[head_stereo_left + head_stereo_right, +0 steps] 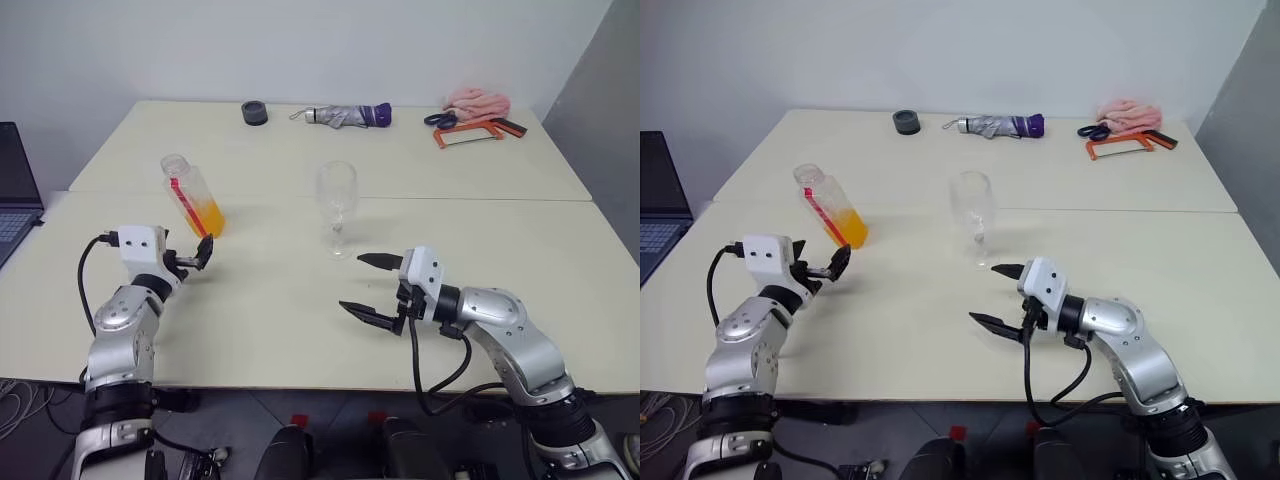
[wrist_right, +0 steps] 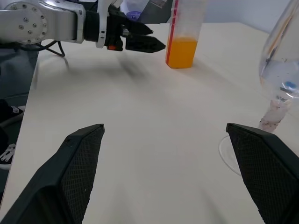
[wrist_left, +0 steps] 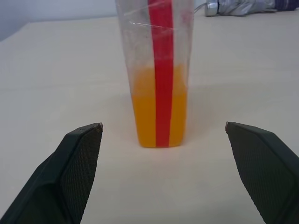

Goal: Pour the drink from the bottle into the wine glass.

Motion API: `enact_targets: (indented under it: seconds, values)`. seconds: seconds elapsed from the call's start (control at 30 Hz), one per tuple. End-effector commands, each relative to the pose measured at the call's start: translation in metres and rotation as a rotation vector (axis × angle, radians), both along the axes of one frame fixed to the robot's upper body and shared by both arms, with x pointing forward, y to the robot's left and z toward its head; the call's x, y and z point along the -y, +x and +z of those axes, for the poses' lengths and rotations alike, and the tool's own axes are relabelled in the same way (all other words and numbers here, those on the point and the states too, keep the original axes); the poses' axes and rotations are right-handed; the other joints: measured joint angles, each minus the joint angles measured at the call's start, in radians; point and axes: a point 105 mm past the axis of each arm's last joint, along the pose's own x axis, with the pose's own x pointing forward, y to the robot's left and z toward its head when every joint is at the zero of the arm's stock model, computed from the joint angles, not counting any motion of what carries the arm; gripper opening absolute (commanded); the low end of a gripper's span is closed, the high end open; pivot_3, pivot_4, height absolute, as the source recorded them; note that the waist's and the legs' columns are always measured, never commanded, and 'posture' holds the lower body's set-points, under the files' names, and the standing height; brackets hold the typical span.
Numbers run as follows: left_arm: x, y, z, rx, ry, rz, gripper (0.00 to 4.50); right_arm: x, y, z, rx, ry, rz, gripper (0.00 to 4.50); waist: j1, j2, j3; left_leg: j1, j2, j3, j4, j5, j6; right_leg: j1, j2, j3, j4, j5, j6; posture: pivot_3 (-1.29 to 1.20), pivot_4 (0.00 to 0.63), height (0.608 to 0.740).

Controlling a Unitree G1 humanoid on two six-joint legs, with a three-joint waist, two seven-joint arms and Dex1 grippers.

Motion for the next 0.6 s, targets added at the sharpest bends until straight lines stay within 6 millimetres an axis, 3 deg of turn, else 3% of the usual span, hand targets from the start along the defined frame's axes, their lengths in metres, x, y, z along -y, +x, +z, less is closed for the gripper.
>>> enact_targets:
  seconds: [0.03, 0.6]
  values:
    - [-0.007, 0.006, 0.012, 0.028, 0.027, -0.009, 4.50, -0.007, -0.003, 0.013, 0.062, 0.006, 0.026, 4.46, 0.000, 0.000, 0.000, 0.000, 0.000, 0.000, 0.000, 0.000, 0.000, 0.000, 0.000, 0.000, 0.000, 0.000, 0.000, 0.00, 0.150, 0.740]
    - [-0.008, 0.041, 0.023, 0.017, 0.061, -0.069, 4.50, -0.013, -0.001, 0.019, 0.093, -0.001, 0.048, 4.46, -0.001, 0.000, 0.000, -0.001, -0.002, 0.000, 0.001, 0.000, 0.000, 0.000, 0.001, -0.001, 0.000, 0.000, 0.000, 0.00, 0.150, 0.740]
